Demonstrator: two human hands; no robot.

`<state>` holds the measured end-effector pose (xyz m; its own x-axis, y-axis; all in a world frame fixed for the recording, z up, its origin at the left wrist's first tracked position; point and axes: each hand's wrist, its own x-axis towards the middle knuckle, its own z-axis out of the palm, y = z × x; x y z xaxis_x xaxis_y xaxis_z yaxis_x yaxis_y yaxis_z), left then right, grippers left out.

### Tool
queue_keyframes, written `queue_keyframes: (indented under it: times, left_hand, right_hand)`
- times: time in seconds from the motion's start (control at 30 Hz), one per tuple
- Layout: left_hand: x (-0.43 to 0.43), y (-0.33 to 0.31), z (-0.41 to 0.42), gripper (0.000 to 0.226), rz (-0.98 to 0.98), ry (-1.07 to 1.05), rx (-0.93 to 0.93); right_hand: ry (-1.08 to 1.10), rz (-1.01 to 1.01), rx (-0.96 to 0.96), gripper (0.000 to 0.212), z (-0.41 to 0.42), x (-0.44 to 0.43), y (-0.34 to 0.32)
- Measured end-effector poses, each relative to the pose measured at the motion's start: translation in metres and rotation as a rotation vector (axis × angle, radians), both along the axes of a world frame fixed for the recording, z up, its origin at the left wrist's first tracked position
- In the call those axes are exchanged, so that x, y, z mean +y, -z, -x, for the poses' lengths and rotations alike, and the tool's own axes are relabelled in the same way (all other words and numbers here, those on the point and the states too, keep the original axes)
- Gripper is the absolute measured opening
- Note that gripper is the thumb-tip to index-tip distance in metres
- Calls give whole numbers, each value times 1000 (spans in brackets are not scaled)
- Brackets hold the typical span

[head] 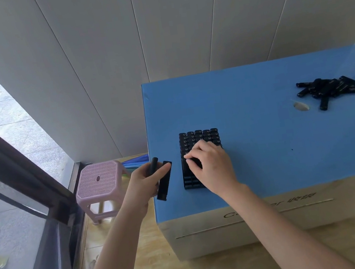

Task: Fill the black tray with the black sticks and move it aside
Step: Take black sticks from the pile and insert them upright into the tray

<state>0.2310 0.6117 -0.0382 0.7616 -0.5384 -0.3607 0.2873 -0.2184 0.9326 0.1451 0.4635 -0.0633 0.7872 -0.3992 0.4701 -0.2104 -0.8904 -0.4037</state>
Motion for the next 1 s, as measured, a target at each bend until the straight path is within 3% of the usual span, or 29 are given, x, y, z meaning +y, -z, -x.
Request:
queue_keyframes:
  times: [0.1,0.23,0.3,0.37,0.5,0.6,0.8,1.0]
  left_hand:
    - [-3,1,1,19,35,-5,1]
    - [-8,1,3,23,125,14,62]
    - [-11,1,4,26,143,38,71]
    - [-13,0,4,24,132,45,63]
    - [-11,1,-1,18,89,41,21]
    - [-8,3,-6,26,69,15,38]
    - [-5,3,-10,30,48,-71,122]
    - [-5,1,-9,26,16,-73,107]
  right_hand:
    - [-21,-261,-18,18,8,15,-8]
    - [-97,-1026,173,37,19,42,-15]
    - [-105,-1380,150,32,22,48,-15]
    - [-67,-1469,46,24,26,47,-14]
    - [6,-1386,-143,14,34,28,-15]
    - [70,-1155,-192,14,40,4,-21]
    - [80,-522,-19,18,40,-21,-28]
    - [-3,-370,57,14,23,-18,-11]
